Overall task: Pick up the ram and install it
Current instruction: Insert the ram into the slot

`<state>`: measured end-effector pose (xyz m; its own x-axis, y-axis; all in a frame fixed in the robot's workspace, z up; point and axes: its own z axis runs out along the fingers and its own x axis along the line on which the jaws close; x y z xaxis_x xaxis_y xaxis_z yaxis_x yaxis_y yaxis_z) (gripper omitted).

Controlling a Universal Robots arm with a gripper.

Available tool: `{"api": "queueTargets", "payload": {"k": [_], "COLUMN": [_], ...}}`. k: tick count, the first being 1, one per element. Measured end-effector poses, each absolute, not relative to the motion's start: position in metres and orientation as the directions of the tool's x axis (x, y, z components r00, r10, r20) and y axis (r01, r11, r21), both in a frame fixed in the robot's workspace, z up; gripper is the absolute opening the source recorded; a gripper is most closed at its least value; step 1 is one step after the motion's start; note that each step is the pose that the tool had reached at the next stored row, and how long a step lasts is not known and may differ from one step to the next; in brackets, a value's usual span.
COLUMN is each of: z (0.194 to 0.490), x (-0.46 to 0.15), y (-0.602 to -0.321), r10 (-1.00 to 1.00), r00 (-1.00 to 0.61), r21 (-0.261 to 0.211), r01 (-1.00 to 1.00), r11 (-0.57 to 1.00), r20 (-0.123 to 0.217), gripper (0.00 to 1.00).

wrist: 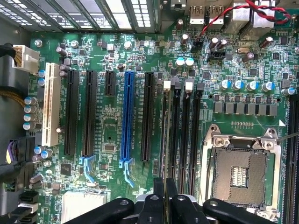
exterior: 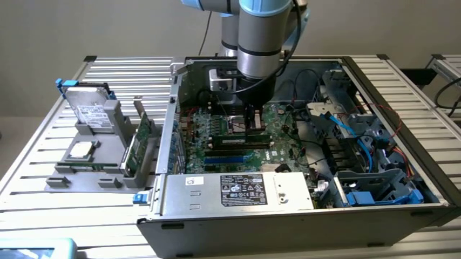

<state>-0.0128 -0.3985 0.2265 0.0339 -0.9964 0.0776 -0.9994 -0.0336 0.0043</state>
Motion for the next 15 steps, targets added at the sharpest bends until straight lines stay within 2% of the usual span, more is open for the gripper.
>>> {"api": "queueTargets", "payload": {"k": [15], "z": [0.2257], "x": [-0.0128], "y": [-0.3984], "r10": [-0.997], "r00": [0.027], "r21": [0.004], "r01": [-1.0], "r11": [-0.027], "r20": [0.078], "gripper": [0.13]}}
